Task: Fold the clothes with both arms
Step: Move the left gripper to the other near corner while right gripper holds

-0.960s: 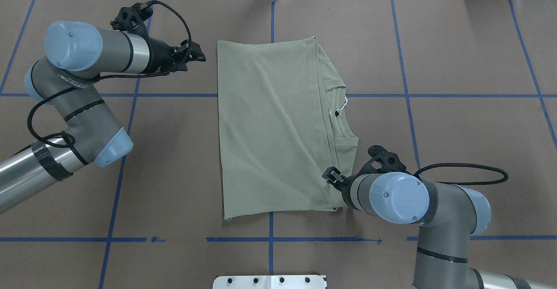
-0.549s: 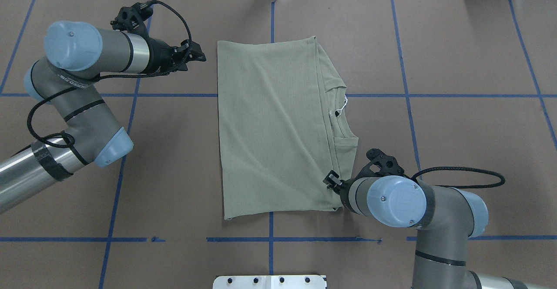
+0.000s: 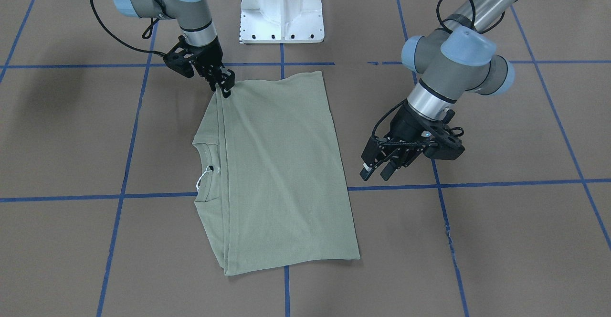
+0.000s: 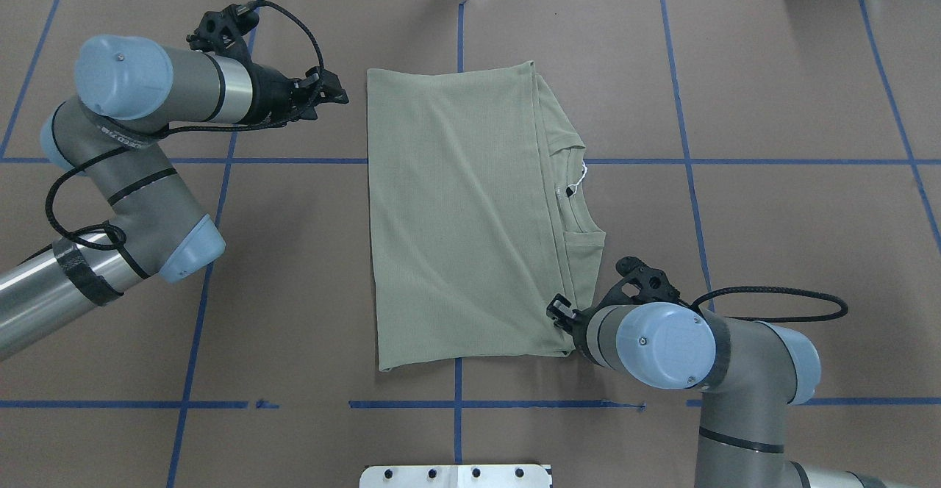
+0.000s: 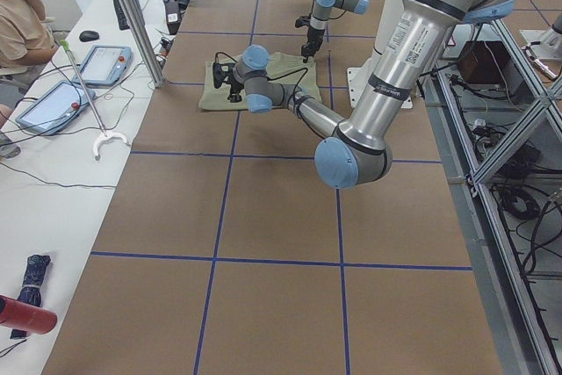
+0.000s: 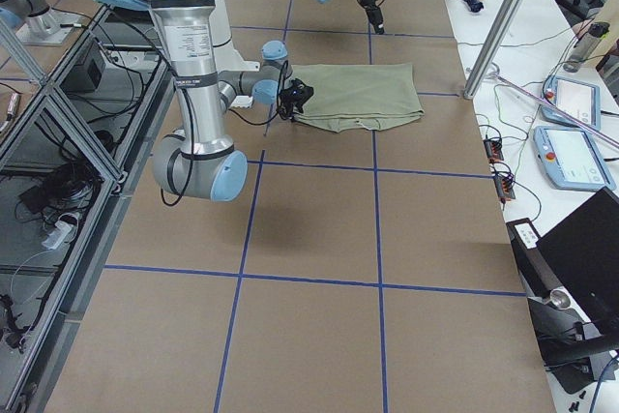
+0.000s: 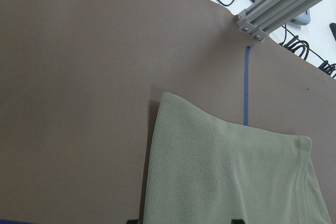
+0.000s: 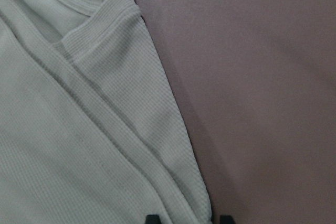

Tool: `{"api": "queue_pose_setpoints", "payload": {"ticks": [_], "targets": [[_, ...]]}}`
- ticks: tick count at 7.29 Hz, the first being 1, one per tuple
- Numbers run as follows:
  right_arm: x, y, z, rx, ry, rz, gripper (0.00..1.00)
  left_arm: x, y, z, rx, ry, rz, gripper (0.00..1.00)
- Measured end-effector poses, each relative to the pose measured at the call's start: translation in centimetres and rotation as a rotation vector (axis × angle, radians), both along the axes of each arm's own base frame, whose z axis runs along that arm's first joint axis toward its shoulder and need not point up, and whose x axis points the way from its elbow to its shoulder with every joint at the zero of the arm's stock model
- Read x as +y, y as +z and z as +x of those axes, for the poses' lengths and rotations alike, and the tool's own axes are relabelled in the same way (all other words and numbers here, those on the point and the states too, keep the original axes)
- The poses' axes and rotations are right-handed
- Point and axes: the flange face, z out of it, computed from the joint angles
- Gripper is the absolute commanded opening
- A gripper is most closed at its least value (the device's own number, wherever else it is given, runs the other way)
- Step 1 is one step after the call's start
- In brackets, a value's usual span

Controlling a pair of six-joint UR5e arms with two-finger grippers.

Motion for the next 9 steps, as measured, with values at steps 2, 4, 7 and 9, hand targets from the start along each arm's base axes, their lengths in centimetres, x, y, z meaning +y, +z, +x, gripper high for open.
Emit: {"api": "queue_pose_setpoints", "payload": {"ticks": [2, 4, 7, 9], "targets": [[0.0, -0.1, 0.1, -0.002, -0.002, 0.003, 0.0, 0.0, 0.0, 0.0, 0.0, 0.0, 0.0, 0.66], [0.1, -0.8, 0.6, -0.017, -0.006, 0.005, 0.0, 0.1, 0.0, 0.1, 0.004, 0.0, -0.006, 0.66], [0.5, -2.8, 2.0, -0.056, -0.008, 0.012, 0.0, 7.4, -1.2, 4.5, 0.109, 0.047, -0.145, 0.67], [0.5, -2.9, 2.1, -0.059, -0.008, 0.012, 0.0, 16.8, -1.1, 6.9, 0.124, 0.109, -0.251, 0.67]]}}
